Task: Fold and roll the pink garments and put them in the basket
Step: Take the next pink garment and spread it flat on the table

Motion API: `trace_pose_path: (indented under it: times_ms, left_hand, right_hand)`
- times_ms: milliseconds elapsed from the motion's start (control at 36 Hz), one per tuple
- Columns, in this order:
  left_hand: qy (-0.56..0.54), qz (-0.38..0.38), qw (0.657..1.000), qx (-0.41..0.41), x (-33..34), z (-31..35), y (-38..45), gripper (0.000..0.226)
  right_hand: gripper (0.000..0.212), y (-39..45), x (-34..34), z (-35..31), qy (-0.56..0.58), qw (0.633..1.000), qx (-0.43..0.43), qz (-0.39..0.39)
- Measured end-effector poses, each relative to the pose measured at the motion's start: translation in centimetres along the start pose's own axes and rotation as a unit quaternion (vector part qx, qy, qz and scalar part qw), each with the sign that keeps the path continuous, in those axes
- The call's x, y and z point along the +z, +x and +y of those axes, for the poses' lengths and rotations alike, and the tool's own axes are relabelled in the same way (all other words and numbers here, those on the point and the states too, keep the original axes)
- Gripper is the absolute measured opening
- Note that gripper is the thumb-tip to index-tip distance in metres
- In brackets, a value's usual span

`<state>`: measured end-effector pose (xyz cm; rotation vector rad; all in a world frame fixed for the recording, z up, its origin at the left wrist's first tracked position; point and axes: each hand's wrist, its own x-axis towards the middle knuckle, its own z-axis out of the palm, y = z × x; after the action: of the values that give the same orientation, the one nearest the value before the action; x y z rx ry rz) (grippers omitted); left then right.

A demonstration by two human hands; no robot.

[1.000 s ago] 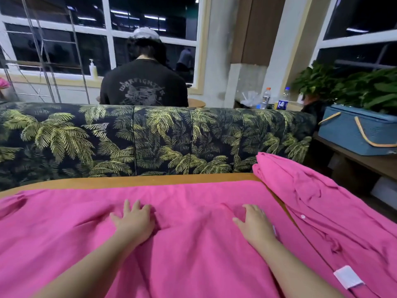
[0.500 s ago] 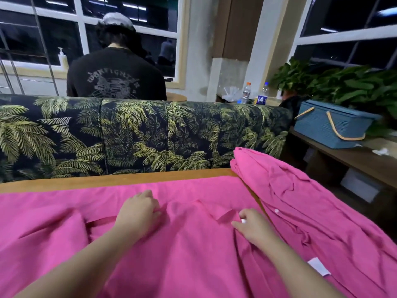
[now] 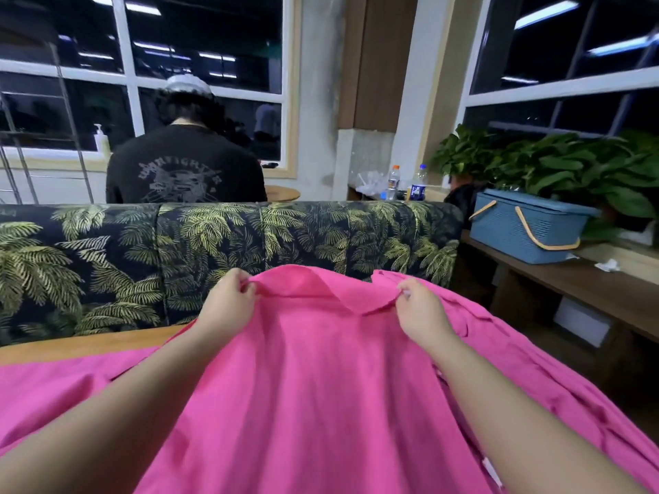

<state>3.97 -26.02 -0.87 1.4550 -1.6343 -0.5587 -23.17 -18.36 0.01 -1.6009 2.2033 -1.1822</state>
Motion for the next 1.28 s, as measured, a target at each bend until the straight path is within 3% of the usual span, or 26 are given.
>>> trace_pose_path:
  times_ms: [167, 333, 444, 611, 778, 1000, 1278]
  left_hand:
    - [0.064, -0.030, 0.997, 0.044, 3.9, -0.6, 2.5, 0.009]
    - [0.191, -0.107, 0.975, 0.043, 8.4, -5.7, 3.8, 0.019]
    - [0.262, -0.124, 0.956, 0.045, 10.3, -7.9, 3.8, 0.028]
    - [0.240, -0.085, 0.965, 0.066, 11.6, -9.7, 3.4, 0.018]
    - [0.234, -0.079, 0.967, 0.069, 11.8, -9.8, 3.6, 0.017]
    - [0.206, -0.050, 0.974, 0.085, 11.9, -9.9, 3.0, 0.016]
    - [0.200, -0.109, 0.969, 0.093, 12.2, -8.8, 4.8, 0.015]
  right_hand:
    - [0.022, 4.6, 2.0, 0.9, -0.140, 0.988, 0.033, -0.047]
    - [0.043, 5.1, 5.6, 6.9, -0.272, 0.953, 0.096, -0.094]
    - [0.038, 4.9, 7.3, 8.3, -0.334, 0.934, 0.079, -0.097]
    - [0.028, 5.4, 9.4, 8.7, -0.275, 0.957, 0.038, -0.081]
    - [0.034, 6.2, 10.4, 8.5, -0.224, 0.969, 0.027, -0.102]
    - [0.021, 6.4, 11.5, 9.0, -0.230, 0.970, 0.004, -0.074]
    - [0.022, 8.1, 10.4, 9.7, -0.155, 0.985, -0.011, -0.071]
